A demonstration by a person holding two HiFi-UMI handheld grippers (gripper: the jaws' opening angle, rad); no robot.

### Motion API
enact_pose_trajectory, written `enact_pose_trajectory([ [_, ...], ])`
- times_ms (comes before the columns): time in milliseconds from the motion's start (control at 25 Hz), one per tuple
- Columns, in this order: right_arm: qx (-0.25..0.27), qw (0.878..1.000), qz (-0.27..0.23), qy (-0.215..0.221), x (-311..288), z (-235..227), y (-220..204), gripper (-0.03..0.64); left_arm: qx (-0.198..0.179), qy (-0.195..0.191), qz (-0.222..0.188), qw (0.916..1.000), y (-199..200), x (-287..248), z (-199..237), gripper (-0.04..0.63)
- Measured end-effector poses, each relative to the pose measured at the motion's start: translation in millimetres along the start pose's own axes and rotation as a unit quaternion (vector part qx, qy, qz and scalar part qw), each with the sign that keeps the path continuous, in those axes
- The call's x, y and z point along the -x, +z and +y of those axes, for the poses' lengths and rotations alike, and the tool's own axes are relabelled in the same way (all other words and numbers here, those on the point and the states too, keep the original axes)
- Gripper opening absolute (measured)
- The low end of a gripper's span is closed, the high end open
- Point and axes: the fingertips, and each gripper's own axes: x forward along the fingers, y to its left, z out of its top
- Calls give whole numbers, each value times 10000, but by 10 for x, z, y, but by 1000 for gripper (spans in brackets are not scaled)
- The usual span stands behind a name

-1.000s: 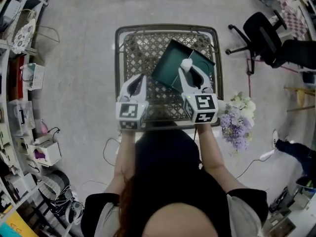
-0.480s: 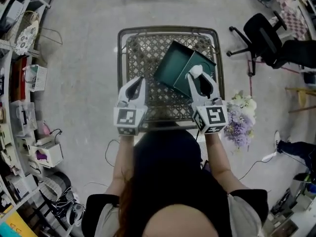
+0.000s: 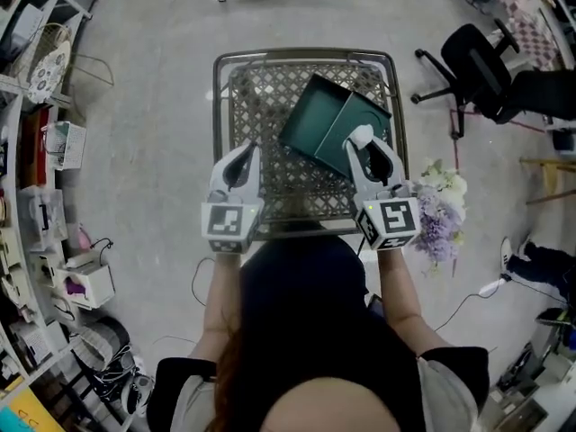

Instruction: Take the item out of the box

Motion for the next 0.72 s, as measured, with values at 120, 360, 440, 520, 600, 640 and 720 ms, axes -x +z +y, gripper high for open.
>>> enact_pose_trajectory([
  [120,3,10000,22,9,-2,29,-12,121,26,-1,-8,10000,-9,25,3,8],
  [360,-17,10000,67,-37,11,50,-50,121,24,-6,-21,10000,-5,53,12,8],
  [440,-1,10000,95,-24,12,65,-65,121,24,-17,-36,10000,-3,52,11,8],
  [520,0,9999,120,-27,14,77,-76,121,32,-21,-38,10000,-3,56,11,8],
  [600,-17,9999,141,-34,16,86,-84,121,25,-30,-36,10000,-7,60,13,8],
  [640,-29,9999,148,-33,17,90,-88,121,20,-34,-35,10000,-8,61,15,8],
  [720,-40,9999,163,-36,25,99,-100,121,31,-37,-34,10000,-16,66,12,8],
])
